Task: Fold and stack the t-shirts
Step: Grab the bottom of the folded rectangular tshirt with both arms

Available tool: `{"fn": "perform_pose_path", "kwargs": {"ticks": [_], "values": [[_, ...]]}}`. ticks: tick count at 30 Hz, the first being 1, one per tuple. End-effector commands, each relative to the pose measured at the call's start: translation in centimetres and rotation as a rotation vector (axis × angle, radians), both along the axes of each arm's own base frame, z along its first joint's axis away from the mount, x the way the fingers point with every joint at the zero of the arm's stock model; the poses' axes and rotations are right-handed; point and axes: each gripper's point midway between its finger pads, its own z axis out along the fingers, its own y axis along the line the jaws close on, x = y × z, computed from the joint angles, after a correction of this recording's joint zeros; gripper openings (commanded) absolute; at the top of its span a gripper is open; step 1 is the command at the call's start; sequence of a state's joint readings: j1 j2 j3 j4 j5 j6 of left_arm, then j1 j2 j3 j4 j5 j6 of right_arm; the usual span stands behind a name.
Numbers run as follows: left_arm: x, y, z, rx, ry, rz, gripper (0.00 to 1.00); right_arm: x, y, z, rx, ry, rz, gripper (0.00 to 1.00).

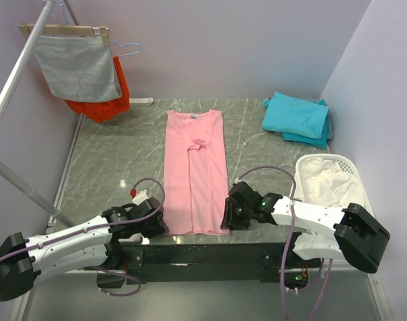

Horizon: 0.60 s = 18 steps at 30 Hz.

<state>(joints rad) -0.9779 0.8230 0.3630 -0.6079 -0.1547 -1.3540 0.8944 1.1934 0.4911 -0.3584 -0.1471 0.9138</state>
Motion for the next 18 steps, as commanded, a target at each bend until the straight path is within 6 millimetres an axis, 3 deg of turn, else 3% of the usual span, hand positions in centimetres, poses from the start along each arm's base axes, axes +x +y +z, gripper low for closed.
{"fn": "perform_pose_path", "kwargs": {"ticks": [1, 4, 5, 7, 14, 18], "values": [[0.1, -0.1, -0.6, 0.007, -0.003, -0.003, 0.19, -0.1, 0.6, -0.1, 0.028, 0.000, -0.001, 0.40], [0.2, 0.0, -0.8, 0.019, -0.003, -0.005, 0.05, 0.2, 0.9, -0.2, 0.029, -0.005, 0.008, 0.22], [0.3, -0.2, -0.5, 0.020, -0.008, -0.007, 0.01, 0.4, 0.8, -0.1, 0.024, -0.018, 0.006, 0.10], [0.7, 0.0, -0.2, 0.040, -0.026, -0.009, 0.01, 0.8, 1.1, 0.6, 0.037, -0.041, 0.014, 0.02], [3.2, -0.4, 3.4, 0.054, -0.138, 0.018, 0.01, 3.1, 1.9, 4.6, 0.060, -0.178, 0.039, 0.00], [4.6, -0.5, 4.9, 0.085, -0.194, 0.028, 0.01, 4.2, 2.0, 5.8, 0.026, -0.215, 0.051, 0.00]]}}
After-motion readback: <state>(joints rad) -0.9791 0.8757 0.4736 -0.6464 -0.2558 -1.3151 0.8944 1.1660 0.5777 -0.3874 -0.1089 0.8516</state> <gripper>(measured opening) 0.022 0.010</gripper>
